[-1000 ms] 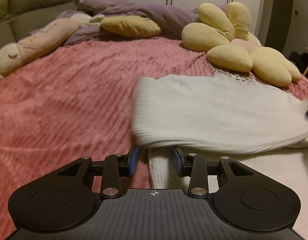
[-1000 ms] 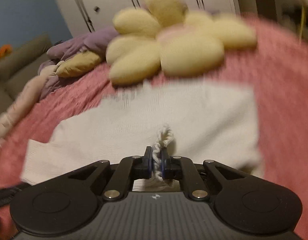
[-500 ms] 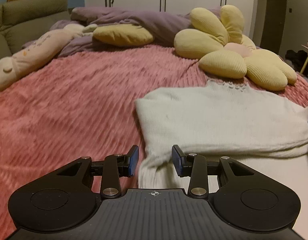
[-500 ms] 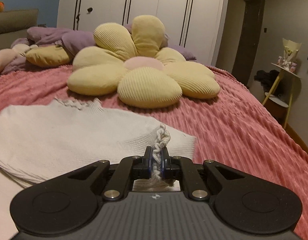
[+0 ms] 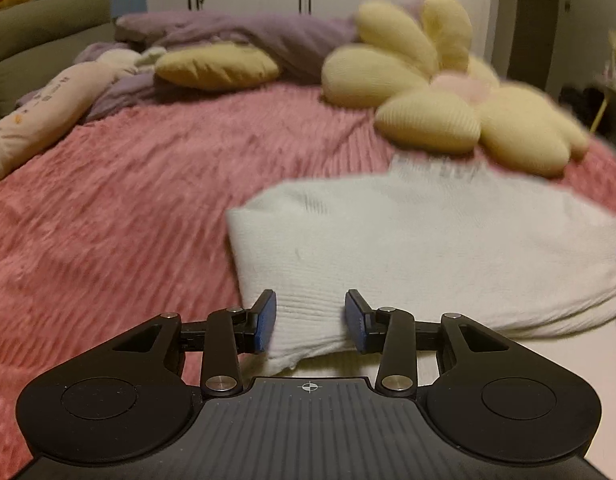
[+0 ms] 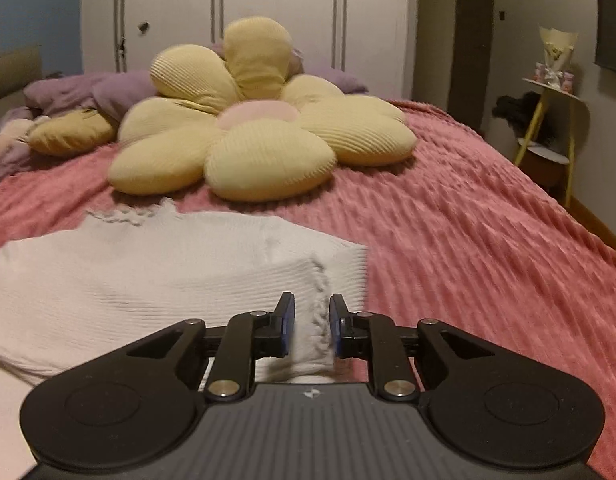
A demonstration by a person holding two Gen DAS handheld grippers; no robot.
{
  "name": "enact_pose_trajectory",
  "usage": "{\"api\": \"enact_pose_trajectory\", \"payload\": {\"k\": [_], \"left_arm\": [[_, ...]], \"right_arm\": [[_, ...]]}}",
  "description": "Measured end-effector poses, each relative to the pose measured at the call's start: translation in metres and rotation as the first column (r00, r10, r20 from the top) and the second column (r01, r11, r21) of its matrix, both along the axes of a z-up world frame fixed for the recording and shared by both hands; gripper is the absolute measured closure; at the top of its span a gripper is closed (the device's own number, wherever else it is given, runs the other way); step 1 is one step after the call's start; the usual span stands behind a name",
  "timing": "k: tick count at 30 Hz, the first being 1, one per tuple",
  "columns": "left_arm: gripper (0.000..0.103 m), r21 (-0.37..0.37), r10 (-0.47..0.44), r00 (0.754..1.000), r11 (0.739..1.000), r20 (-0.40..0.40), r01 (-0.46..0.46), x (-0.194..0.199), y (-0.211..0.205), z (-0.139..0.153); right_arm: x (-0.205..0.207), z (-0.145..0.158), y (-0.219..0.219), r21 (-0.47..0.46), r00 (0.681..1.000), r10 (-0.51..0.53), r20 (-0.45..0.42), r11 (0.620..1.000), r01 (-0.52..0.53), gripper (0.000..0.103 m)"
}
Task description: Fold small clothes
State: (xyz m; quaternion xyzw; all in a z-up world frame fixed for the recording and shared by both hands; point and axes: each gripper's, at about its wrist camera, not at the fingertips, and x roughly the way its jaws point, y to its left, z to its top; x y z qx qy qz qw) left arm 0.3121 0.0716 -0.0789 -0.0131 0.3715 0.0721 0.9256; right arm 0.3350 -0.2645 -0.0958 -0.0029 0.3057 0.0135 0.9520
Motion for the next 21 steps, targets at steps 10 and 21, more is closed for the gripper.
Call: {"api": "enact_pose_trajectory", "payload": {"k": [10,21], "left_arm": [[0.059,0.113,-0.046,0.999,0.992,-0.011,0.047,0.001,-0.014,-0.017],[0.013,0.076,-0.081,0.986,0.993,-0.145,0.093,-0.059,-0.012,0.011]], "right_arm": [[0.003,-0.023,0.005,-0.082,0.998,0.045,-0.040,0.996,-0.048,0.082],[-0.031,0.007,-0.005,-0.137,0.991,-0.027,-0.128,0.991,0.010,0.028]]}}
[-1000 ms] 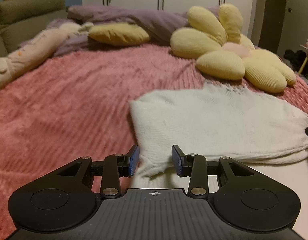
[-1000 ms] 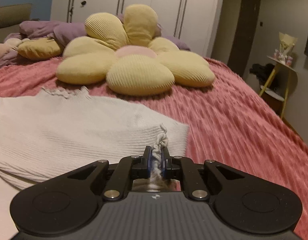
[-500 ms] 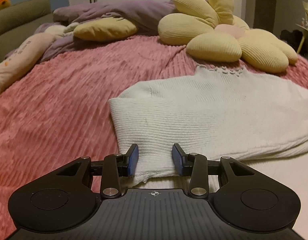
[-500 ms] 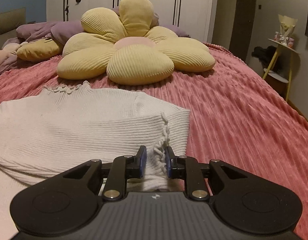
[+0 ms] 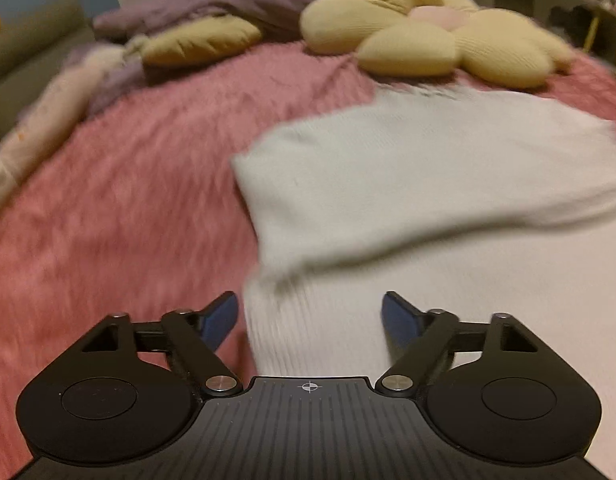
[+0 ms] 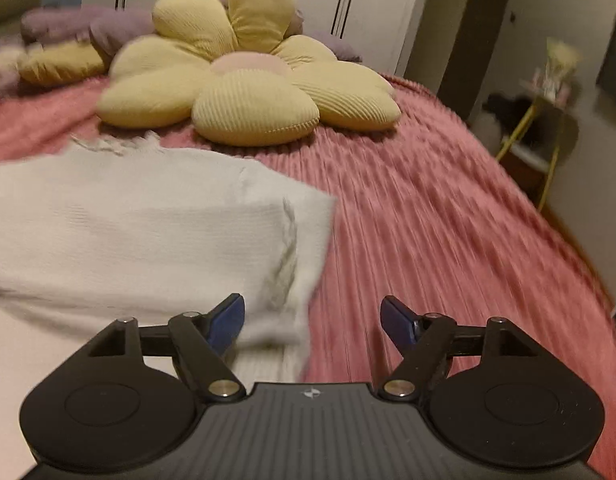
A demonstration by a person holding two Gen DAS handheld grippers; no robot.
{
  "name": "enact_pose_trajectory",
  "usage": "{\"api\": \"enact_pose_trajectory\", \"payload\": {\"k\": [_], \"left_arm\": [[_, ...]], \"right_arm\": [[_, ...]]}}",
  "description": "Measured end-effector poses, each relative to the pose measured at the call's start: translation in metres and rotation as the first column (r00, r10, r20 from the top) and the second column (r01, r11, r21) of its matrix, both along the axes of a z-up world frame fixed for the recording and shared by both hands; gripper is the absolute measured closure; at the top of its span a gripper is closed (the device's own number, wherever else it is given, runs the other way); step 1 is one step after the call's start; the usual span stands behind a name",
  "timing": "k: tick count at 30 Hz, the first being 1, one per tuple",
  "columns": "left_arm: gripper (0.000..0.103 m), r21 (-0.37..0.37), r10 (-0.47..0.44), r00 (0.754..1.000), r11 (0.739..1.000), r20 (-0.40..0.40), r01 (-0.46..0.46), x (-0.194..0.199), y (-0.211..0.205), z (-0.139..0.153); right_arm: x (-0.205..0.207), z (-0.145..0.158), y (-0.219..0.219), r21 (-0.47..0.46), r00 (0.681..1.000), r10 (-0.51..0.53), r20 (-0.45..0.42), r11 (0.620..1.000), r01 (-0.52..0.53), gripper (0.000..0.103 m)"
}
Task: Fold small clothes
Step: 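Grasp the ruffled hem with both grippers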
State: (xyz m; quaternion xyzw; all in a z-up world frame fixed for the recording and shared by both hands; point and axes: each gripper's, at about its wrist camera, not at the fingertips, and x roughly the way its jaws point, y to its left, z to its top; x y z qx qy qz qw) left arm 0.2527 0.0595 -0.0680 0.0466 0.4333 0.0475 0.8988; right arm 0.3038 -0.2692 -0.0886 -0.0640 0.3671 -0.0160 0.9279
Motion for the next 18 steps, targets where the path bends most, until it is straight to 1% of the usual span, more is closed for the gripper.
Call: {"api": "enact_pose_trajectory", "payload": {"k": [1,2,4,7,9,11,14,15,16,18], "left_arm": [[0.011,-0.032,-0.014,1.000,0.999,-0.001,0.014,-0.019,0.001,0.001],[0.011,-0.054,-0.026,1.000,0.998,-0.005,0.026,-0.038,0.001,0.002],[0.009,-0.090,-0.038,0.999,0.995,-0.027,0.035,-0.083,0.001,-0.001],[0.009,-0.137,-0.023,0.996,0.990,-0.082,0.011,-0.140,0.006,-0.009],[0.009,-0.161,0.005,0.995,0.987,-0.099,-0.021,-0.170,0.013,-0.013],[0.009,-0.198,0.032,0.993,0.979,-0.115,-0.054,-0.190,0.018,-0.013],[0.019,-0.288,0.040,0.987,0.954,-0.153,-0.084,-0.211,0.022,-0.013],[0.026,-0.306,0.043,0.986,0.948,-0.164,-0.092,-0.215,0.022,-0.012],[0.030,-0.321,0.045,0.984,0.942,-0.171,-0.099,-0.216,0.022,-0.011],[0.037,-0.366,0.047,0.983,0.924,-0.180,-0.111,-0.219,0.025,-0.009]], "right_arm": [[-0.018,0.004,-0.006,0.041,1.000,0.000,-0.006,0.999,0.000,0.028],[-0.043,0.007,-0.014,0.106,1.000,0.013,-0.014,0.994,-0.011,0.028],[-0.091,0.010,-0.029,0.215,0.998,0.046,-0.039,0.976,-0.036,0.028],[-0.166,0.009,-0.054,0.339,0.995,0.059,-0.085,0.940,-0.027,0.028],[-0.204,0.006,-0.069,0.382,0.991,0.053,-0.126,0.924,-0.001,0.028],[-0.234,0.001,-0.080,0.385,0.985,0.077,-0.157,0.923,-0.011,0.029],[-0.259,0.000,-0.082,0.374,0.979,0.116,-0.170,0.927,-0.045,0.031],[-0.264,0.001,-0.084,0.383,0.978,0.121,-0.170,0.923,-0.047,0.036],[-0.268,0.002,-0.085,0.403,0.978,0.126,-0.169,0.914,-0.048,0.043],[-0.273,0.002,-0.088,0.436,0.977,0.127,-0.172,0.899,-0.040,0.047]]}}
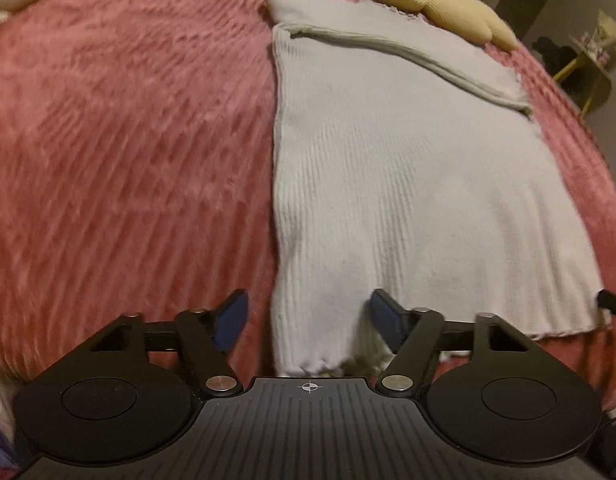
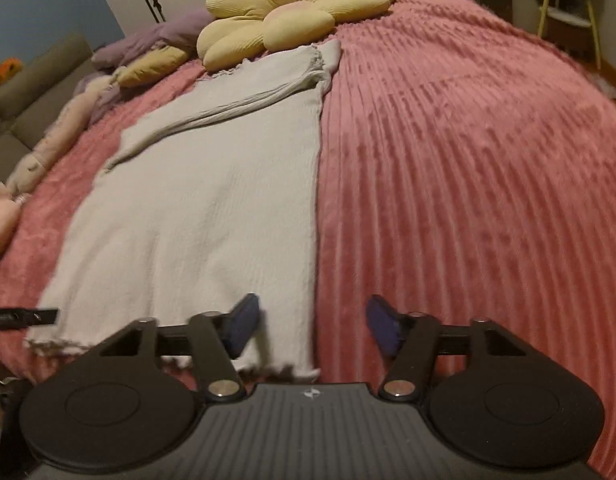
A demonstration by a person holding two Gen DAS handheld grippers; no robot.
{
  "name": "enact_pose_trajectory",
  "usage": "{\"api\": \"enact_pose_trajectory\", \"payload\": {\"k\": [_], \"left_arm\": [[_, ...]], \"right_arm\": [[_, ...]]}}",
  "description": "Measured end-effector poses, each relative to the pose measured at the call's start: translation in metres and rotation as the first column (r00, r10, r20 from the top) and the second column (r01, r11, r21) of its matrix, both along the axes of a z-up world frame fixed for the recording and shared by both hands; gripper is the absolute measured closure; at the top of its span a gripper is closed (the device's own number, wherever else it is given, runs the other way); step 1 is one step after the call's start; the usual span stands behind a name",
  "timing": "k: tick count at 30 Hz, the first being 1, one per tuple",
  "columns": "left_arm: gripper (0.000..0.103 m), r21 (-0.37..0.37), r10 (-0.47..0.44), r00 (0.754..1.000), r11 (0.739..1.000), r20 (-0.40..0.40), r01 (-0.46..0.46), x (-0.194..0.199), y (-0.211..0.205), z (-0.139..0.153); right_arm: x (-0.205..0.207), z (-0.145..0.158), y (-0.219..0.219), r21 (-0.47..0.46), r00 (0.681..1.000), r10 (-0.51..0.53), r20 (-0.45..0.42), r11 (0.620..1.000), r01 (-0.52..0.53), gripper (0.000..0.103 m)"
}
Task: Fold small clothes
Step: 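Grasp the ruffled hem with both grippers, then lift the hem with both grippers and fold it toward the collar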
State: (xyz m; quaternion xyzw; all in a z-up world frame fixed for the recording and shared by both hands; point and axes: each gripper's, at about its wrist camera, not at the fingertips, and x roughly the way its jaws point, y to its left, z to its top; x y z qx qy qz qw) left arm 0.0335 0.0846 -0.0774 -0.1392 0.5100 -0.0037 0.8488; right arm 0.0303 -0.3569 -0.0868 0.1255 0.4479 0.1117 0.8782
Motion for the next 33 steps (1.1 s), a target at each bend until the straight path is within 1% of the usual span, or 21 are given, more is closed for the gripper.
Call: {"api": "enact_pose_trajectory", "payload": {"k": [1,2,3,4,6,8,12,14,15,16,17,18,19,21,24,26,28,29,31,33], "left_arm": [[0.043,-0.024,0.008,1.000,1.000,-0.009,-0.008,-0.001,0.002,0.000],[0.046,-0.039,0.013,1.000,0.999,-0.015,-0.013,-0.002,0.003,0.001],[0.050,-0.055,0.009,1.000,0.998,-0.017,-0.010,-0.002,0.004,0.001],[0.051,-0.063,0.002,1.000,0.998,-0.016,-0.003,-0.003,0.004,0.002],[0.052,-0.064,-0.017,1.000,0.998,-0.020,0.016,-0.005,0.003,0.001],[0.051,-0.072,-0.022,0.999,0.997,-0.034,0.019,-0.003,0.003,-0.003],[0.050,-0.149,-0.017,0.998,0.989,-0.060,0.008,0.002,0.011,-0.008],[0.054,-0.169,-0.024,0.998,0.986,-0.062,0.014,0.003,0.013,-0.008],[0.064,-0.162,-0.035,0.998,0.986,-0.056,0.026,0.003,0.013,-0.007],[0.082,-0.157,-0.042,0.998,0.987,-0.054,0.033,0.004,0.013,-0.006],[0.089,-0.159,-0.048,0.997,0.987,-0.055,0.038,0.005,0.013,-0.006],[0.089,-0.169,-0.052,0.997,0.985,-0.061,0.041,0.005,0.012,-0.007],[0.089,-0.175,-0.056,0.996,0.984,-0.063,0.045,0.005,0.013,-0.007],[0.089,-0.164,-0.068,0.996,0.985,-0.063,0.057,0.006,0.010,-0.009],[0.086,-0.170,-0.085,0.994,0.983,-0.074,0.071,0.012,0.006,-0.011],[0.088,-0.183,-0.110,0.991,0.979,-0.080,0.094,0.017,0.005,-0.012],[0.091,-0.205,-0.126,0.988,0.973,-0.086,0.106,0.022,0.005,-0.011],[0.091,-0.214,-0.130,0.988,0.971,-0.084,0.109,0.023,0.006,-0.008],[0.091,-0.263,-0.131,0.990,0.958,-0.047,0.114,0.028,0.012,0.005],[0.091,-0.300,-0.102,0.995,0.949,0.012,0.101,0.038,0.019,0.022]], "right_arm": [[-0.001,0.000,-0.001,0.009,1.000,-0.010,0.000,1.000,0.010,0.049],[-0.001,-0.002,-0.001,0.020,1.000,-0.015,-0.001,1.000,0.015,0.052],[-0.001,-0.003,-0.003,0.037,1.000,-0.023,-0.011,0.999,0.023,0.058],[-0.002,-0.003,-0.005,0.051,0.999,-0.033,-0.021,0.998,0.034,0.065],[-0.006,0.000,-0.008,0.086,0.999,-0.032,-0.021,0.996,0.033,0.071],[-0.007,-0.001,-0.010,0.126,0.999,-0.028,-0.042,0.991,0.033,0.071],[-0.006,-0.010,-0.009,0.150,0.997,-0.019,-0.078,0.988,0.030,0.071],[-0.005,-0.011,-0.007,0.159,0.997,-0.006,-0.083,0.987,0.019,0.071],[-0.005,-0.010,-0.006,0.157,0.997,0.003,-0.082,0.987,0.010,0.074],[-0.005,-0.009,-0.004,0.154,0.997,0.021,-0.078,0.988,-0.008,0.081],[-0.005,-0.008,-0.002,0.150,0.997,0.034,-0.075,0.988,-0.023,0.086],[-0.004,-0.008,-0.001,0.150,0.996,0.046,-0.077,0.988,-0.034,0.088],[-0.003,-0.009,0.000,0.154,0.995,0.052,-0.086,0.987,-0.038,0.088],[-0.001,-0.012,0.000,0.155,0.993,0.051,-0.106,0.987,-0.034,0.088],[0.003,-0.014,-0.002,0.185,0.991,0.037,-0.130,0.983,-0.012,0.084],[0.005,-0.014,-0.003,0.206,0.990,0.034,-0.140,0.979,-0.005,0.084],[0.008,-0.014,-0.005,0.231,0.989,0.044,-0.144,0.973,-0.010,0.091],[0.010,-0.013,-0.006,0.257,0.988,0.053,-0.146,0.966,-0.014,0.092],[0.016,-0.007,-0.009,0.308,0.988,0.060,-0.139,0.951,-0.014,0.093],[0.026,-0.001,-0.011,0.364,0.991,0.060,-0.121,0.931,-0.012,0.093]]}}
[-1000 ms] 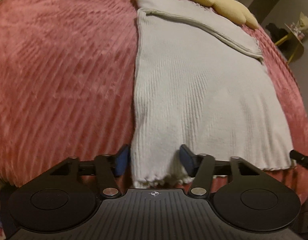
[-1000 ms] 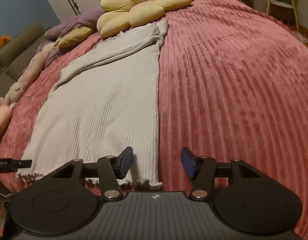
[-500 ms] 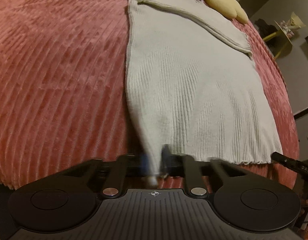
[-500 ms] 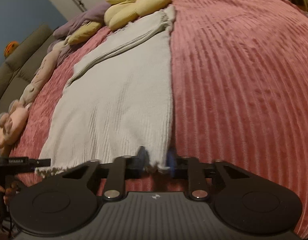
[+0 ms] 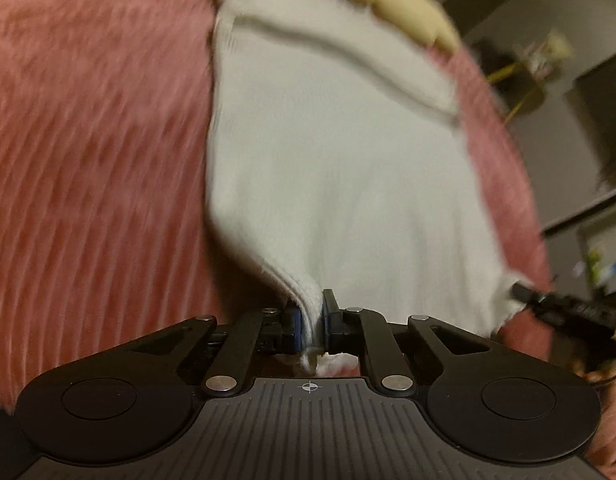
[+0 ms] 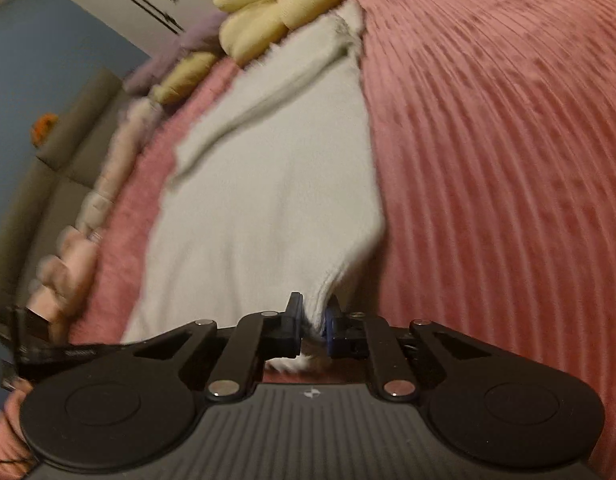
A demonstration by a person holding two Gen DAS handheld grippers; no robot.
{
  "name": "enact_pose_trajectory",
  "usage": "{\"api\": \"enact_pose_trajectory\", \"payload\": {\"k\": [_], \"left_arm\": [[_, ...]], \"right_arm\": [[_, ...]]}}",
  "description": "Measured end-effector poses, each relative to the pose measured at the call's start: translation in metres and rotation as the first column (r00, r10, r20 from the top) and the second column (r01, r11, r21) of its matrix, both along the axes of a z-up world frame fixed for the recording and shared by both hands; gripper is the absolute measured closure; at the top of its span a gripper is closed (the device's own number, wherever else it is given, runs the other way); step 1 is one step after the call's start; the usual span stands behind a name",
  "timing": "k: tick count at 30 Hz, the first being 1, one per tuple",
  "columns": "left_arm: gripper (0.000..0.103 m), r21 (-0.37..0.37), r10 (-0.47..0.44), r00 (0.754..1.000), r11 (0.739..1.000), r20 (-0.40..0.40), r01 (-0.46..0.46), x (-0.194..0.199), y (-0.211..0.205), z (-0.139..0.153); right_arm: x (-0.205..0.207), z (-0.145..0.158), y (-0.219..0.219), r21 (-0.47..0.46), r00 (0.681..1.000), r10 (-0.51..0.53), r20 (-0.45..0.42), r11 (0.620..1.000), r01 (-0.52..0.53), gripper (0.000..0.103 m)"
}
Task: Fold small clothes
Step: 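Lift the hem with both grippers and fold it toward the collar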
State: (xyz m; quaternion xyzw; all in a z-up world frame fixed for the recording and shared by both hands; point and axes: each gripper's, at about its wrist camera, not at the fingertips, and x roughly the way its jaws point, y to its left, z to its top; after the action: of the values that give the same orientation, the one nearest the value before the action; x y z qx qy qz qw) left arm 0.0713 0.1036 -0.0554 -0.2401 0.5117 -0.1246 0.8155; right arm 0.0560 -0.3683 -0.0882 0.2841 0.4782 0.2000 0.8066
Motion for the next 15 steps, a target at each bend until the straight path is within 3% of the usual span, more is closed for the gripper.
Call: {"api": "enact_pose_trajectory", "payload": {"k": [2,5,11,15], "left_arm": [[0.091,-0.035,0.038,0.998,0.999,0.050,-0.036,0.014,0.007,0.015],[0.091,-0.050,0.102,0.988,0.994,0.120,-0.096,0.046,0.017,0.033],[0.092,0.018,0.220,0.955,0.974,0.198,-0.227,0.113,0.026,0.035],[0.092,0.127,0.246,0.940,0.951,0.236,-0.281,0.145,0.022,0.021]], "right_arm": [[0.017,0.004,-0.004,0.104,1.000,-0.025,-0.001,0.994,0.025,0.093],[0.050,0.011,-0.003,0.170,0.997,-0.072,0.014,0.983,0.068,0.093],[0.123,0.024,0.016,0.082,0.980,-0.160,0.118,0.985,0.151,0.094],[0.168,0.021,0.032,-0.044,0.966,-0.187,0.178,0.979,0.198,0.094]]}}
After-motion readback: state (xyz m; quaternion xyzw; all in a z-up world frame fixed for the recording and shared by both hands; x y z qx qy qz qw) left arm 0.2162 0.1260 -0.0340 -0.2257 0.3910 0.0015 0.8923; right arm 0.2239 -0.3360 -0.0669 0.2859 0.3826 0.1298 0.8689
